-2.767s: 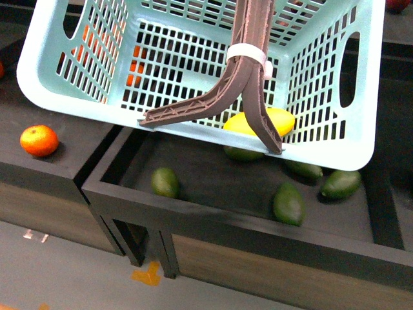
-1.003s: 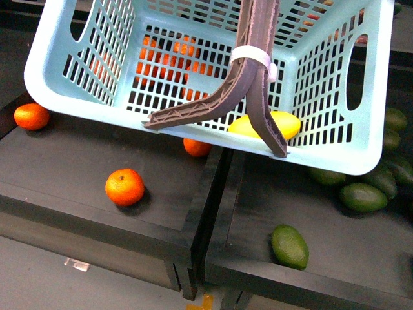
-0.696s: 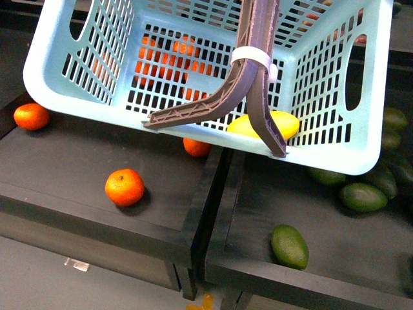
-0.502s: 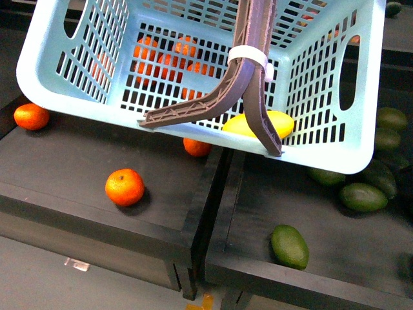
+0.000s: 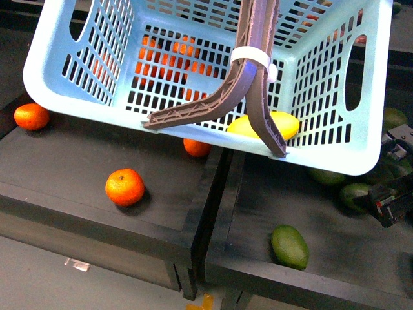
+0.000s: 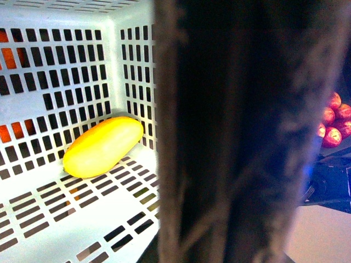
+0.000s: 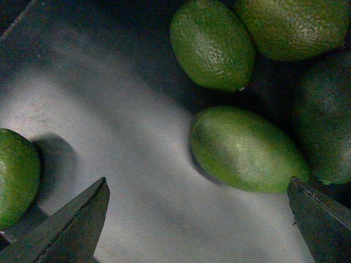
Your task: Pick mango and avocado into basket
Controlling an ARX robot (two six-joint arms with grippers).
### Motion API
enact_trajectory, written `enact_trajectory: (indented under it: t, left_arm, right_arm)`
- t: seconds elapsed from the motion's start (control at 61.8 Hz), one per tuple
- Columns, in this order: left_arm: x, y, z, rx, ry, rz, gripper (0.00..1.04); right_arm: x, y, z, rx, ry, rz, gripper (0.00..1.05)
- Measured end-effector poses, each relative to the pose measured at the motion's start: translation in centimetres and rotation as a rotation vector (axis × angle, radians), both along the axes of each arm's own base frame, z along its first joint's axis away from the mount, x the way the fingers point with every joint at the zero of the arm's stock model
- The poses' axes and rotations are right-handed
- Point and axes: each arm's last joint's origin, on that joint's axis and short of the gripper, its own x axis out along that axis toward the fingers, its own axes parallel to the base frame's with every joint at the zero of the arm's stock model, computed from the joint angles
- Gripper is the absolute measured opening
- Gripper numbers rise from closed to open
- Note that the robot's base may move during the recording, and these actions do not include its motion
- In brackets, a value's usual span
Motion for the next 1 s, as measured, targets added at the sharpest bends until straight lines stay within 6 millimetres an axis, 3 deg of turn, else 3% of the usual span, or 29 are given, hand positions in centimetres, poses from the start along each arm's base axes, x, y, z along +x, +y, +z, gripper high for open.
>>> enact_trajectory:
  t: [0.566, 1.003]
  left_arm:
    - [0.0, 0.0, 0.0, 0.001, 0.000, 0.002, 0.05]
    - [0.0, 0.0, 0.0, 0.001, 0.000, 0.002, 0.05]
  right_arm:
    - [1.5, -2.1, -3.9, -0.090, -0.023, 0.015, 0.97]
    - [3.2, -1.1, -5.3, -0.064, -0.044, -0.024, 0.97]
